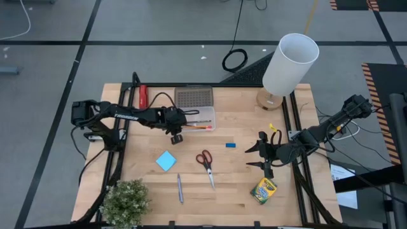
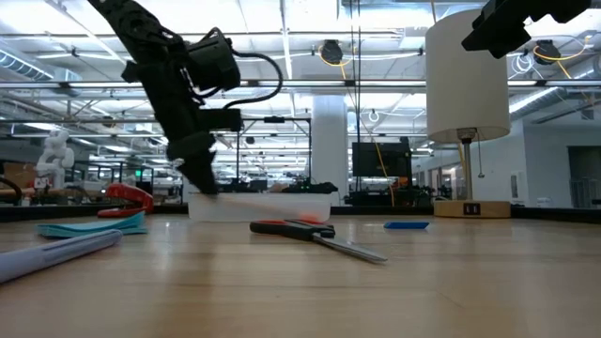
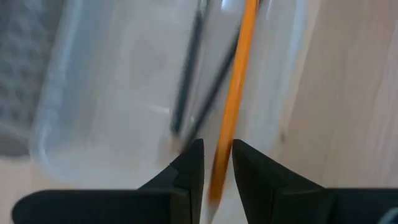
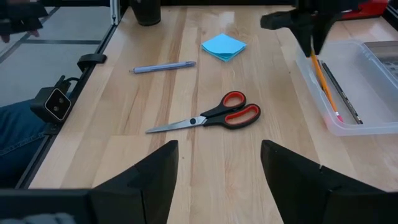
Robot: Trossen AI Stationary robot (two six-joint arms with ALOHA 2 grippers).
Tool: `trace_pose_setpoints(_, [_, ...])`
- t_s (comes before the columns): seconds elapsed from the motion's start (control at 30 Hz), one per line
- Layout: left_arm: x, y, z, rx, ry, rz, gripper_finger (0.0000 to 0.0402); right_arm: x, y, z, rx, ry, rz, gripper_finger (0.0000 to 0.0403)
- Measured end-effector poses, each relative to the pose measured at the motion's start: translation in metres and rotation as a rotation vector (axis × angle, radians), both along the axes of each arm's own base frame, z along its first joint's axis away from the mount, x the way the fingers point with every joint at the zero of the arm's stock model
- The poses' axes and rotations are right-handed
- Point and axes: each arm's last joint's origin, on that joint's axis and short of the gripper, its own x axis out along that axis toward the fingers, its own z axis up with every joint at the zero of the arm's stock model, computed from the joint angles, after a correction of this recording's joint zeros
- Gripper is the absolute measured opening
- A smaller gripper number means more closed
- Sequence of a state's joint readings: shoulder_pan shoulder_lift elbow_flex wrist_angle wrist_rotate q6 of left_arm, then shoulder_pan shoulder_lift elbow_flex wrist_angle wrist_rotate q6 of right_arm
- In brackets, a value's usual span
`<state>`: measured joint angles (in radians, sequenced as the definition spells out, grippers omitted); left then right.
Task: Pack school essentials
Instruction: Put the orange pencil into the black supply box, then put the light blue pen into the black supply box
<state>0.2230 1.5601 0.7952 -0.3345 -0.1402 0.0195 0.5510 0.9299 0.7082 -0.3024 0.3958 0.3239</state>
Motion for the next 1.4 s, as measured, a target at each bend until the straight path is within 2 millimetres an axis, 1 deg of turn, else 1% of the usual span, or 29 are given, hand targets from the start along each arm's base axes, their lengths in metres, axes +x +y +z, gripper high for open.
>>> trace_pose_setpoints(0.03, [0.002, 0.001, -0.001, 0.004, -0.009, -0.003, 0.0087, 0.0, 0.0, 0.0, -0.005, 0.002, 0.003, 0.0222])
trace_pose_setpoints(0.1, [0.0, 0.0, -0.004, -0.002, 0.021, -0.004, 0.0078, 0.0, 0.0, 0.0, -0.004, -0.001, 0.002, 0.0222])
trace_pose_setpoints(0.2, [0.002, 0.001, -0.004, 0.006, 0.009, -0.017, 0.0049, 0.0, 0.0, 0.0, -0.004, 0.0, 0.002, 0.0222])
trace_pose_setpoints(0.3, [0.001, 0.0, -0.006, 0.002, 0.026, -0.02, 0.0019, 0.0, 0.0, 0.0, -0.004, 0.0, 0.002, 0.0222])
trace_pose_setpoints(0.4, [0.001, 0.001, -0.005, 0.005, 0.023, -0.024, 0.0019, 0.0, 0.0, 0.0, -0.004, 0.0, 0.002, 0.0222])
trace_pose_setpoints(0.57, [0.003, 0.001, -0.004, 0.021, 0.005, -0.028, 0.0045, 0.0, 0.0, 0.0, -0.005, 0.001, 0.003, 0.0222])
trace_pose_setpoints(0.63, [0.004, 0.0, -0.004, 0.029, -0.003, -0.043, 0.004, 0.0, 0.0, 0.0, -0.007, 0.0, 0.004, 0.0222])
trace_pose_setpoints(0.73, [0.005, 0.0, -0.001, 0.031, -0.02, -0.058, 0.0019, 0.0, 0.0, 0.0, -0.007, 0.001, 0.004, 0.0222])
trace_pose_setpoints(0.87, [0.005, 0.0, -0.001, 0.024, -0.026, -0.058, 0.0017, 0.0, 0.0, 0.0, -0.007, 0.001, 0.004, 0.0222])
trace_pose_setpoints(0.93, [0.005, 0.0, -0.001, 0.022, -0.027, -0.052, 0.0035, 0.0, 0.0, 0.0, -0.007, 0.001, 0.004, 0.0222])
trace_pose_setpoints(1.07, [0.005, 0.0, -0.001, 0.015, -0.034, -0.025, 0.009, 0.0, 0.0, 0.0, -0.007, 0.001, 0.004, 0.0222])
trace_pose_setpoints(1.17, [0.005, 0.0, -0.001, 0.008, -0.039, -0.004, 0.0119, 0.0, 0.0, 0.0, -0.007, 0.001, 0.004, 0.0222])
trace_pose_setpoints(1.3, [0.006, 0.0, -0.001, 0.001, -0.045, 0.012, 0.0139, 0.0, 0.0, 0.0, -0.007, 0.001, 0.004, 0.0222])
trace_pose_setpoints(1.4, [0.004, 0.0, 0.005, -0.004, -0.062, 0.028, 0.0143, 0.0, 0.0, 0.0, -0.007, 0.001, 0.003, 0.0222])
